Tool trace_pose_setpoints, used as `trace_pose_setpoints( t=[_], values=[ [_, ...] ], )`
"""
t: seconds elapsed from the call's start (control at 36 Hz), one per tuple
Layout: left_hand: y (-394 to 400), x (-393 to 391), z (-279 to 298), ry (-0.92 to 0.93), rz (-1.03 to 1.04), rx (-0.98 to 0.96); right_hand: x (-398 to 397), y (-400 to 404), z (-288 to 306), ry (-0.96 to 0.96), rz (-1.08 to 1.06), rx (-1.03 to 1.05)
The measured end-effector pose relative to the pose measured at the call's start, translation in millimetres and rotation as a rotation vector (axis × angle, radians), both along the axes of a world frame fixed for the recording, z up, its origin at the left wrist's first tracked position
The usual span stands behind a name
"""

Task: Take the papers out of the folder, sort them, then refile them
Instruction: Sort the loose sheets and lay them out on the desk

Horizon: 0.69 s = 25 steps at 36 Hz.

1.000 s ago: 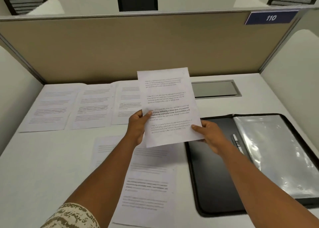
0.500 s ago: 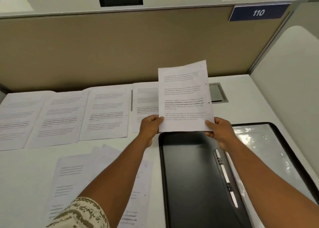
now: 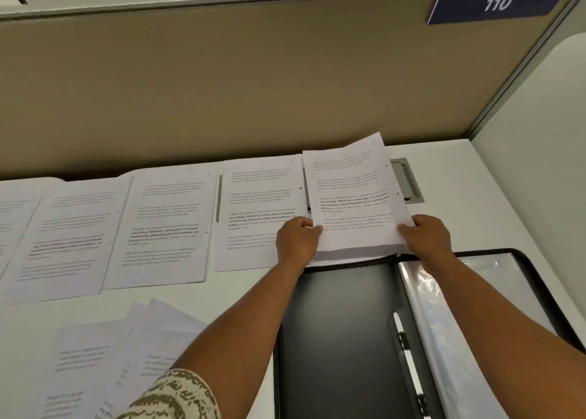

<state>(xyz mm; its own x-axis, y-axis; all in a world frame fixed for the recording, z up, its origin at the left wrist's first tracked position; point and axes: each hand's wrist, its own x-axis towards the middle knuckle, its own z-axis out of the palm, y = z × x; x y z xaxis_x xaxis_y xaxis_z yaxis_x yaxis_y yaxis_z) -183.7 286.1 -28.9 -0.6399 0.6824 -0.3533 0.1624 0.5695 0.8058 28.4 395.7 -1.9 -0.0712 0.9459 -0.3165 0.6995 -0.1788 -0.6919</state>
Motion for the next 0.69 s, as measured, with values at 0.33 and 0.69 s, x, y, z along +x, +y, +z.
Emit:
trace_pose_setpoints(
  t=[0.33, 0.69],
  values=[
    [1, 12, -15, 0.706, -0.51, -0.026, 9, 7, -20, -0.193, 0.134, 0.057],
    [-7, 7, -12, 0.685, -0.548, -0.028, -4, -24, -15, -0.203, 0.101, 0.337]
  ],
)
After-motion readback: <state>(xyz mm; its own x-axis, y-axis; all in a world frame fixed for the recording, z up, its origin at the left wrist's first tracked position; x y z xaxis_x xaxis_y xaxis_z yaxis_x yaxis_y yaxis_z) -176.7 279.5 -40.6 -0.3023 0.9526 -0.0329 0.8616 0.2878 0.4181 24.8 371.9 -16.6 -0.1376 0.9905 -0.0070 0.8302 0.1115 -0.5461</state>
